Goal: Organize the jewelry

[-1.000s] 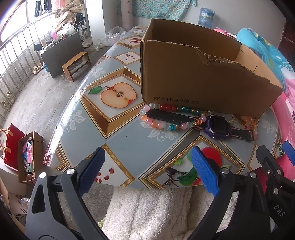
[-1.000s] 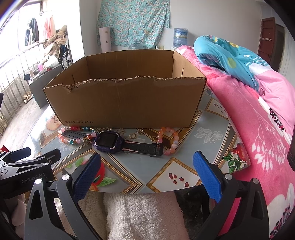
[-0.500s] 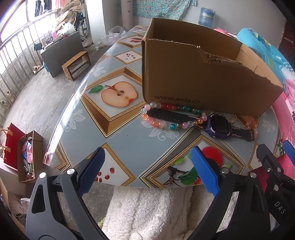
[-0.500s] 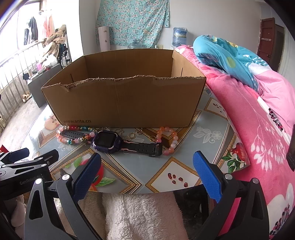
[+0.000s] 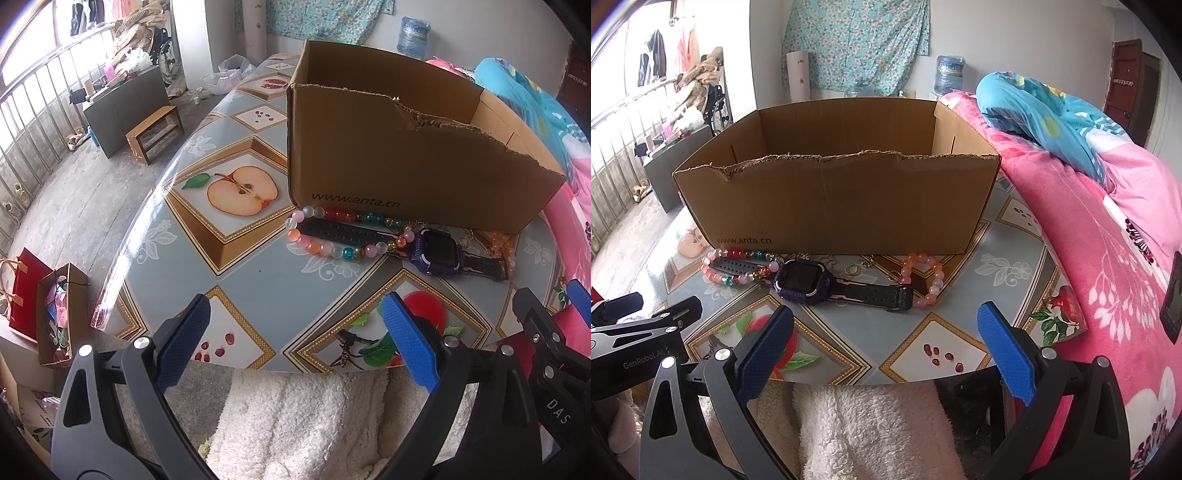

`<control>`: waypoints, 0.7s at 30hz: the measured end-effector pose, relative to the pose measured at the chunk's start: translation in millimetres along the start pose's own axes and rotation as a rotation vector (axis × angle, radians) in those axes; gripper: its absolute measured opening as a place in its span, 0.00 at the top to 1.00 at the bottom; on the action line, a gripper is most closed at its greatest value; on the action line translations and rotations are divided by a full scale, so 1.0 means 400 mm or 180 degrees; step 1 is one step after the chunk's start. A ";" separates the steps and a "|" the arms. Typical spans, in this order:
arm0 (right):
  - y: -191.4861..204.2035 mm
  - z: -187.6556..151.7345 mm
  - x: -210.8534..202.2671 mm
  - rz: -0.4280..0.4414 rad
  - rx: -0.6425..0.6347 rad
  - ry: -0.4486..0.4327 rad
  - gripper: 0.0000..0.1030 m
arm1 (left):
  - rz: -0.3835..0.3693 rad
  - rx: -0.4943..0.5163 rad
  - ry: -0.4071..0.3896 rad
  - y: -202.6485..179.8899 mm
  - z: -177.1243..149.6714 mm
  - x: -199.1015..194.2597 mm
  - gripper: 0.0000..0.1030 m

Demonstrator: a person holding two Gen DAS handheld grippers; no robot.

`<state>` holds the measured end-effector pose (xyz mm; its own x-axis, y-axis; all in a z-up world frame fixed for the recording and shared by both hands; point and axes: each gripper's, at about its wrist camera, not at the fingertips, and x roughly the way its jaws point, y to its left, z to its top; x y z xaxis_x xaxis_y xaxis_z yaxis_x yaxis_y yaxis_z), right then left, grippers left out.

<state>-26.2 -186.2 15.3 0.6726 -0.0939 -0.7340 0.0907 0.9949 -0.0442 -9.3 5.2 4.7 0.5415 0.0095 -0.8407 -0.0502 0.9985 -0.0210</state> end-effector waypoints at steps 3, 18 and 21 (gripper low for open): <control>0.000 0.000 0.001 0.0001 -0.0002 0.0006 0.06 | 0.0003 -0.0002 0.0000 0.000 -0.001 0.000 0.12; 0.035 -0.087 0.105 0.0105 -0.0144 0.0055 0.06 | 0.0055 0.0053 0.0167 0.027 -0.013 0.053 0.12; 0.034 -0.112 0.109 0.0181 -0.0050 -0.0107 0.06 | 0.0082 0.0112 0.0174 0.029 -0.008 0.060 0.12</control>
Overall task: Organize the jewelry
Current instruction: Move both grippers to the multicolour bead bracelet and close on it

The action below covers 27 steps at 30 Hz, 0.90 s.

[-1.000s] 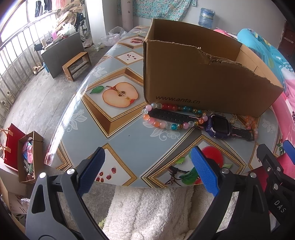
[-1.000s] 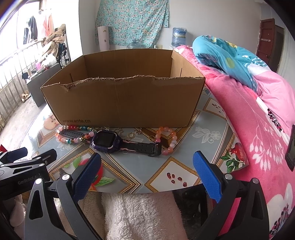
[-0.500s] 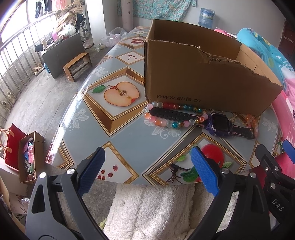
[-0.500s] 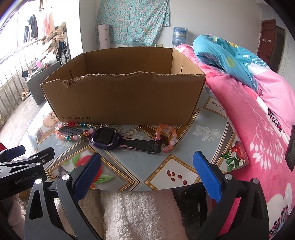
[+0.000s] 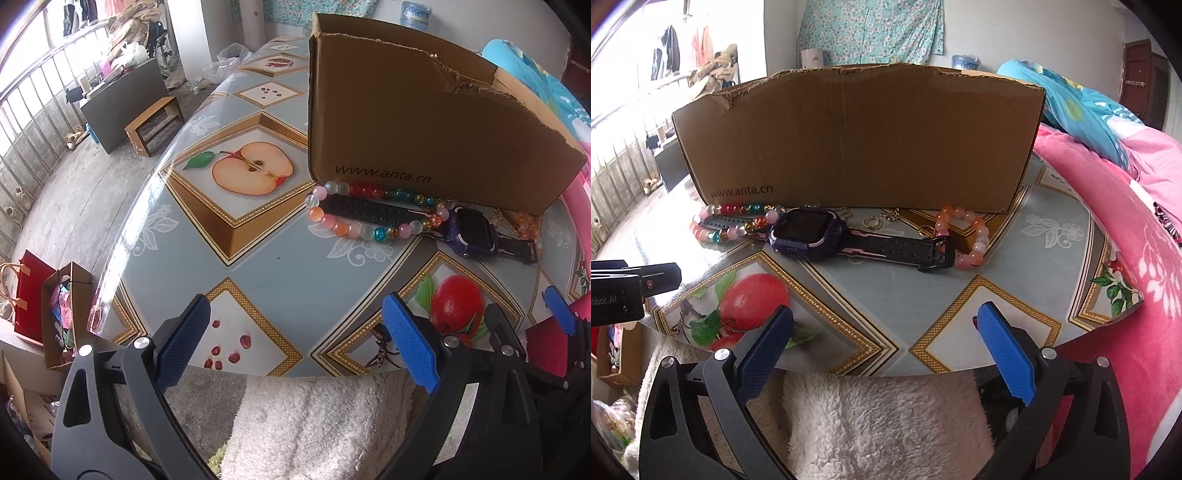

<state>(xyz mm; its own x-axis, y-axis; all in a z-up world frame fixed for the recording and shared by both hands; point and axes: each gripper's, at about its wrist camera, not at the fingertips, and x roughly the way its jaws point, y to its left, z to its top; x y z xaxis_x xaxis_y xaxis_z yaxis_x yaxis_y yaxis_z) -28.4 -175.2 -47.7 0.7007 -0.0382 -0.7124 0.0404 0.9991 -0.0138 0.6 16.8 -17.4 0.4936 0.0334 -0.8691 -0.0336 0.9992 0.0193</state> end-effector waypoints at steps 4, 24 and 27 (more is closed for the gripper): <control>0.006 -0.016 -0.007 -0.0020 -0.0009 -0.0116 0.06 | 0.0016 0.0039 0.0016 0.006 0.009 0.012 0.12; 0.009 0.018 -0.088 0.0250 -0.0268 -0.0449 0.06 | -0.0511 0.0233 -0.0606 0.045 0.058 -0.026 0.12; -0.012 0.071 -0.105 0.0260 -0.0192 -0.0593 0.06 | -0.0582 0.0335 -0.0723 0.035 0.064 -0.034 0.12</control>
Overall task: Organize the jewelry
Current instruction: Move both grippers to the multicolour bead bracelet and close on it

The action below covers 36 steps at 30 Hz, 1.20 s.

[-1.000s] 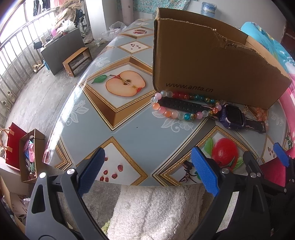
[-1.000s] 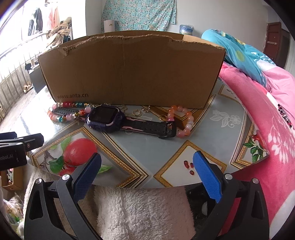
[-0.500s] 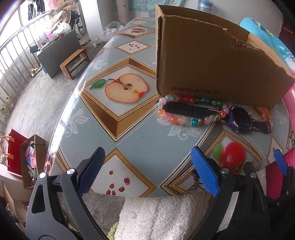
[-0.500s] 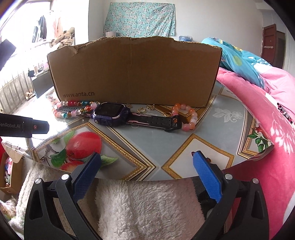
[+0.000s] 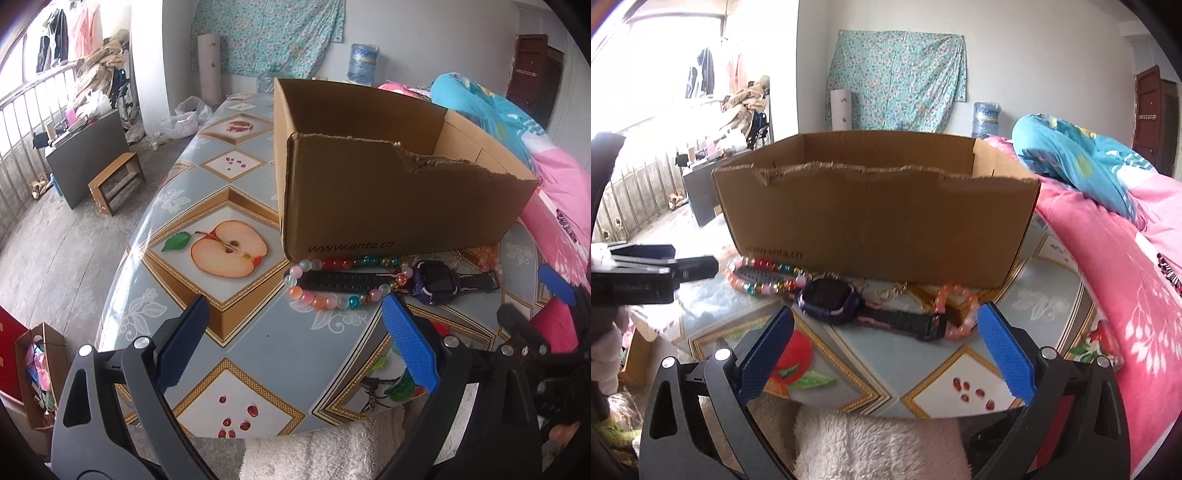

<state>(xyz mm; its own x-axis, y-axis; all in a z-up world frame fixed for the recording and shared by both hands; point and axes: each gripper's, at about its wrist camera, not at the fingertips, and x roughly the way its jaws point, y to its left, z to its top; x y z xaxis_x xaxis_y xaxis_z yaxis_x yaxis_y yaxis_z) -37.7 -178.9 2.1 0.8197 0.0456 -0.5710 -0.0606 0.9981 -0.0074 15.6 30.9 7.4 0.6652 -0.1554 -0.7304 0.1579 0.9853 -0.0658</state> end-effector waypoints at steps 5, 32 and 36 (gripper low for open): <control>-0.029 0.079 0.013 0.0186 0.0202 -0.0047 0.10 | -0.0158 0.0141 -0.0017 -0.015 0.011 0.007 0.19; 0.114 0.131 0.146 0.0980 0.0078 0.0736 0.53 | 0.0103 0.0186 0.0523 0.099 -0.028 0.075 0.53; 0.148 0.129 0.179 0.1152 0.0025 0.0959 0.63 | -0.0014 0.0190 0.0447 0.100 -0.029 0.063 0.56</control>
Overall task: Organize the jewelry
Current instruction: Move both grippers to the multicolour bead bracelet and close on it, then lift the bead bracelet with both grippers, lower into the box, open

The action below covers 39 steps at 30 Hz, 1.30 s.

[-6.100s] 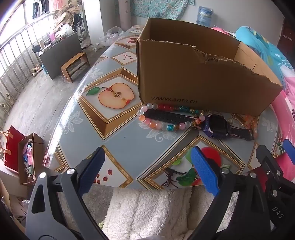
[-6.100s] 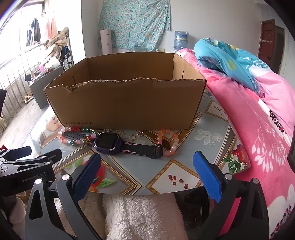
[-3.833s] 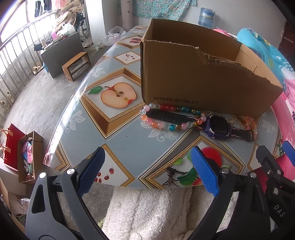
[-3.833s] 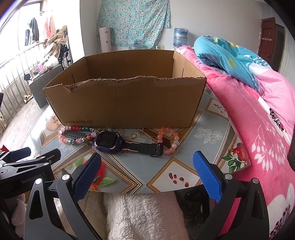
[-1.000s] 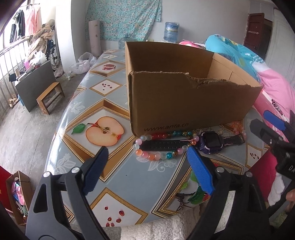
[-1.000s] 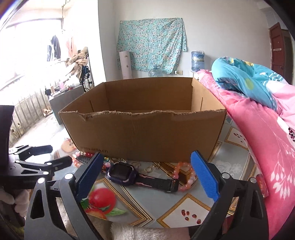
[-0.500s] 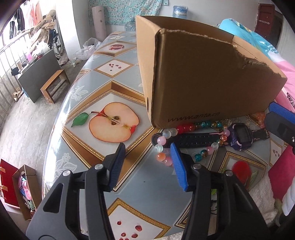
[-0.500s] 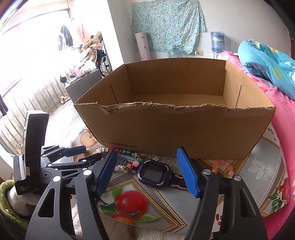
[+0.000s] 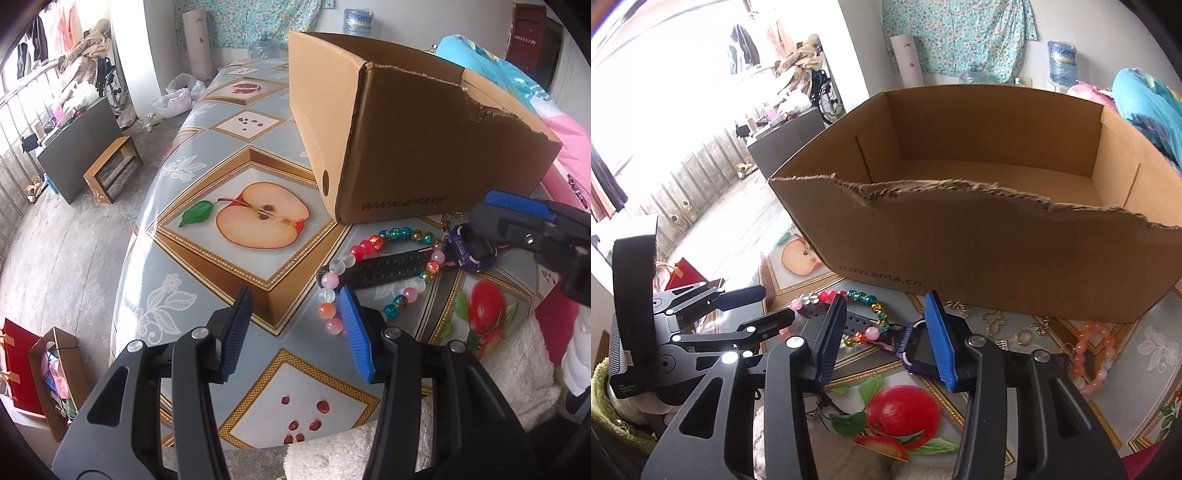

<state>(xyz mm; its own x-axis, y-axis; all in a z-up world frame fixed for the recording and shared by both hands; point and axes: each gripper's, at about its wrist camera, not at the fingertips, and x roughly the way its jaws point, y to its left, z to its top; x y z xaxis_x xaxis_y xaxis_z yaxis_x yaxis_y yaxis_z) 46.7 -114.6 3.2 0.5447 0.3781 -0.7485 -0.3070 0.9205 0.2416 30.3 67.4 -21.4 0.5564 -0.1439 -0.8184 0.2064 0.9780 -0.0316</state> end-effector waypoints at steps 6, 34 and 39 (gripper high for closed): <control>0.029 0.012 0.069 -0.0087 -0.0199 0.0409 0.77 | -0.0070 0.0018 0.0053 -0.007 -0.001 0.015 0.71; 0.060 0.056 -0.002 0.0153 -0.0363 0.0437 0.91 | -0.0420 -0.0210 -0.0290 0.017 0.053 -0.104 0.92; 0.086 0.094 -0.108 0.0191 -0.0456 0.0085 0.91 | -0.0559 -0.0173 -0.0562 0.020 0.114 -0.207 0.92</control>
<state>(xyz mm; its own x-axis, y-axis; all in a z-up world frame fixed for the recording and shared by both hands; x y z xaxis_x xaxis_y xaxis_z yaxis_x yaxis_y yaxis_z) 42.1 -95.6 67.0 0.5019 0.4274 -0.7519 -0.4476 0.8722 0.1971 22.6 80.4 72.0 0.6486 -0.3319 -0.6849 0.2714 0.9416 -0.1993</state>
